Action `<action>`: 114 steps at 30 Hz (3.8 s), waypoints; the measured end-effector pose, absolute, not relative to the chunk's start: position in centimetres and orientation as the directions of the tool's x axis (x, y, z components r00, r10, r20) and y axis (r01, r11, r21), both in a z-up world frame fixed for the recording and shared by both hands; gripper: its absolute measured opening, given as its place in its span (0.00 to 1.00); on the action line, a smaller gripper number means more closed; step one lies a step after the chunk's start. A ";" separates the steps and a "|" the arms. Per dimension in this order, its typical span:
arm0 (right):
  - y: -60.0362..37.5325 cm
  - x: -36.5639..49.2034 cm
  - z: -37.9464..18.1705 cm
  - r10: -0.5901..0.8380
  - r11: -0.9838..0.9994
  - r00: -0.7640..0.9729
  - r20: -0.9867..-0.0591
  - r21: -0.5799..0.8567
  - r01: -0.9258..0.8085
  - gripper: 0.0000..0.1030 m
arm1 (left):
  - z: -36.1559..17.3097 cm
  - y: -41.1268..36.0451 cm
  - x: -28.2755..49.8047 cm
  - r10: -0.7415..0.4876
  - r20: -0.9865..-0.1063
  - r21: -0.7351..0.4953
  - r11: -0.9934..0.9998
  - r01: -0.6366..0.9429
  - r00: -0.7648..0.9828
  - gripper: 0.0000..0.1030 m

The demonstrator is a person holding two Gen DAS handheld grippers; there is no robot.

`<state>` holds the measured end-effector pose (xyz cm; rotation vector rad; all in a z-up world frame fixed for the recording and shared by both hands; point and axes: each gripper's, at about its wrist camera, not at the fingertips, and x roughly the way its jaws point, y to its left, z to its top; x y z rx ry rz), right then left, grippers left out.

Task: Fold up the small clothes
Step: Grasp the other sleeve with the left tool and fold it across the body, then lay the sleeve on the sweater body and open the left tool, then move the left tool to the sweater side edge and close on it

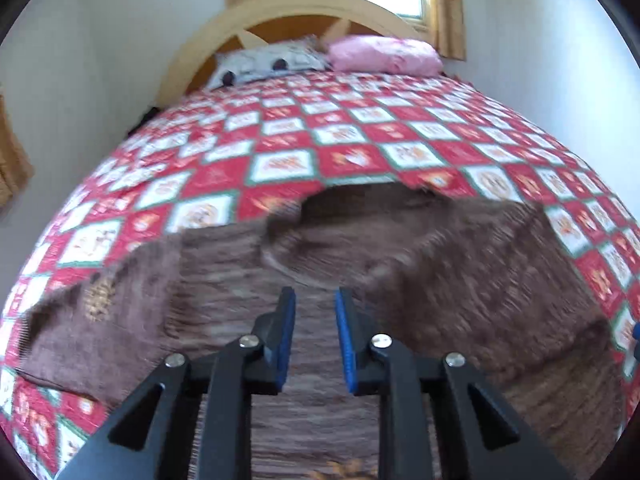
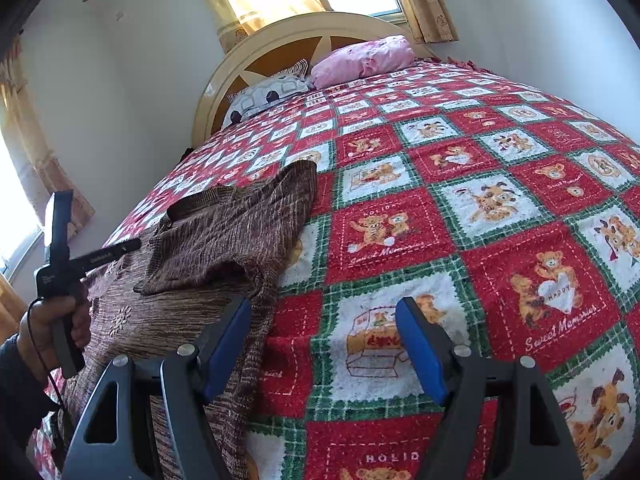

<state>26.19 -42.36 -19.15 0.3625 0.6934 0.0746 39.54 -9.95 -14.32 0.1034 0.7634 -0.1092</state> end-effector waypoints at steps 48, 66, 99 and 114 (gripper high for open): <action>-30.5 34.2 -14.6 0.306 0.949 0.646 -0.700 0.169 -0.266 0.73 | -18.3 -8.9 37.2 -0.101 -0.755 -0.037 0.993 0.112 0.648 0.73; -29.1 35.9 -18.9 0.185 0.980 0.551 -0.813 0.114 -0.161 0.73 | -18.9 -7.8 36.7 -0.105 -0.764 -0.072 0.994 0.077 0.636 0.95; -21.1 37.8 -19.2 0.036 0.991 0.559 -0.828 -0.042 -0.125 0.73 | -18.6 -5.6 34.3 -0.178 -0.770 -0.149 0.984 0.099 0.613 1.00; -13.7 39.0 -19.4 0.191 0.946 0.539 -0.820 0.006 -0.325 0.54 | -15.4 5.4 29.4 -0.080 -0.721 -0.137 0.990 -0.029 0.688 1.00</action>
